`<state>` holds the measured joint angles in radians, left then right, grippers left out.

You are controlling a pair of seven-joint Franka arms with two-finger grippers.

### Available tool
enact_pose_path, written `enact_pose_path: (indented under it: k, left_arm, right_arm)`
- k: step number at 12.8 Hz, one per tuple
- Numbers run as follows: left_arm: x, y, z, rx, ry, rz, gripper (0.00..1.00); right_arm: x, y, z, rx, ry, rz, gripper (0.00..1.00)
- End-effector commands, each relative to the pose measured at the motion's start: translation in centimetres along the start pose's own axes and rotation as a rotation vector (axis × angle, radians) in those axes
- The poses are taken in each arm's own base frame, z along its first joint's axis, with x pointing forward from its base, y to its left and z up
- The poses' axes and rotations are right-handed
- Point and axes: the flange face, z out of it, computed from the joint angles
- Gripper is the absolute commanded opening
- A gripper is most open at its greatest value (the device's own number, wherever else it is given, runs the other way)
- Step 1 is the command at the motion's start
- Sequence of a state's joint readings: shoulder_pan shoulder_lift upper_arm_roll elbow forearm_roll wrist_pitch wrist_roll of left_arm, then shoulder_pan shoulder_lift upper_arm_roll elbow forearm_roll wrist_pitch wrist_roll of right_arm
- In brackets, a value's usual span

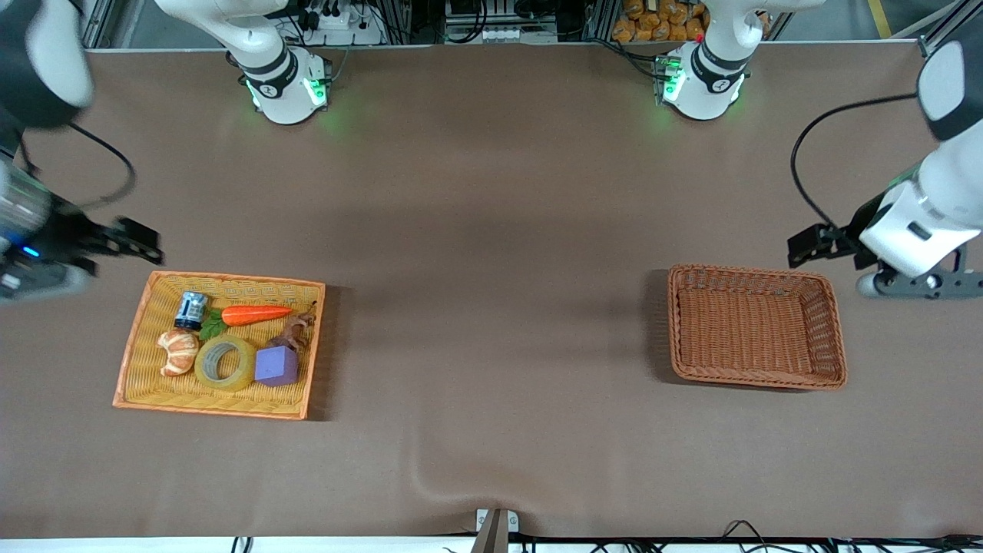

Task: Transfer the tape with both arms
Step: 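Move the right gripper over the tape roll while the left gripper reaches the basket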

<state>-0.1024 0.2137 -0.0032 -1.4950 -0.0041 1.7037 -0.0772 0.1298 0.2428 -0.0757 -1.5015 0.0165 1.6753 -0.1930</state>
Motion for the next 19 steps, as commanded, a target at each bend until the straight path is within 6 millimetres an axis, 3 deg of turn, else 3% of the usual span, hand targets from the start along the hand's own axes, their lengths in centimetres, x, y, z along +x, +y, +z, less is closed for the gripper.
enact_pose_path:
  k: [1,4,5,8,11,13,17,18,19]
  left_arm:
    - [1.7,0.9,2.2,0.011,0.015,0.020,1.00]
    - [2.6,1.4,4.1,0.014,0.000,0.026,1.00]
    - [2.5,1.6,4.1,0.014,0.000,0.029,1.00]
    - [2.5,2.1,4.1,0.013,-0.002,0.009,1.00]
    - [2.5,4.4,4.9,0.013,-0.012,0.010,1.00]
    - [2.6,5.1,5.5,0.014,-0.009,0.020,1.00]
    - [2.8,5.0,5.5,0.013,0.002,0.020,1.00]
    - [2.8,4.9,5.3,0.018,0.006,0.020,1.00]
    - [2.8,4.7,5.3,0.021,0.006,0.019,1.00]
  right_arm:
    - [3.9,-1.3,6.9,-0.006,-0.023,-0.100,1.00]
    - [6.9,0.1,14.1,-0.020,0.006,-0.295,1.00]
    - [6.6,1.1,17.8,-0.009,-0.020,-0.327,1.00]
    - [6.4,4.6,24.6,-0.010,-0.024,-0.391,1.00]
    - [5.7,7.5,27.6,0.044,-0.021,-0.436,1.00]
    - [5.5,7.9,30.0,0.057,-0.015,-0.477,1.00]
    - [5.4,7.3,30.4,0.059,-0.020,-0.469,1.00]
    - [5.4,7.3,30.6,0.060,-0.023,-0.469,0.91]
    - [5.4,7.2,30.7,0.060,-0.023,-0.478,0.73]
